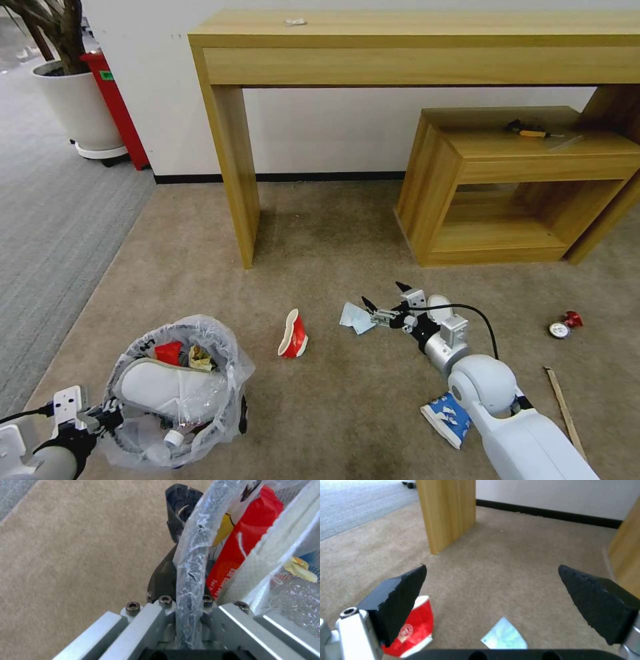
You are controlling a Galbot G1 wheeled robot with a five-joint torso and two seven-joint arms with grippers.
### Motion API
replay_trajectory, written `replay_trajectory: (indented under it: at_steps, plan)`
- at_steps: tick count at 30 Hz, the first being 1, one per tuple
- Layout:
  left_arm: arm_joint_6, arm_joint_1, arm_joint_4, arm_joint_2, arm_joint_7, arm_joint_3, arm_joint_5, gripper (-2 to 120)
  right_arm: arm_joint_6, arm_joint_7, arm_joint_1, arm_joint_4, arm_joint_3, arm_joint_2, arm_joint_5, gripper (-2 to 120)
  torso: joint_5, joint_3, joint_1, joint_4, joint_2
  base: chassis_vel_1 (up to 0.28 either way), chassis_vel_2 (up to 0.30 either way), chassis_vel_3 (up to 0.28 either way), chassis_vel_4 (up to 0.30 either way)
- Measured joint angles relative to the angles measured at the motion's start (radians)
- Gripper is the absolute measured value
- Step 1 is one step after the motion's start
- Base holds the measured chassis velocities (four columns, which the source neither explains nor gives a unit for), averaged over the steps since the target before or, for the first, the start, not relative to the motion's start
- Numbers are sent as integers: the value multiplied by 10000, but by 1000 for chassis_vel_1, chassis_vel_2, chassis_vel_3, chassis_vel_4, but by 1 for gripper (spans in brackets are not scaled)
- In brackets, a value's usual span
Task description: Pick up the trash bin and place the garbage on the floor into it.
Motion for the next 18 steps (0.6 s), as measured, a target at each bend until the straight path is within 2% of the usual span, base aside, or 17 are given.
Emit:
replay_trajectory:
  at_steps: [9,13,18]
  plan:
    - [0,2,26,-40,14,-16,-2,0,-15,17,58,-140,-253,147,-164,100,-3,0,1,1,0,76,251,-75,-236]
    - [-1,-4,93,-41,61,-46,-2,0,-72,399,16,-245,-590,319,-254,100,-3,1,1,2,0,96,252,-78,-230]
    - [0,-2,186,-60,106,-100,7,0,-1278,1836,-152,-359,-1325,356,71,100,-3,0,0,2,0,44,98,-39,-76]
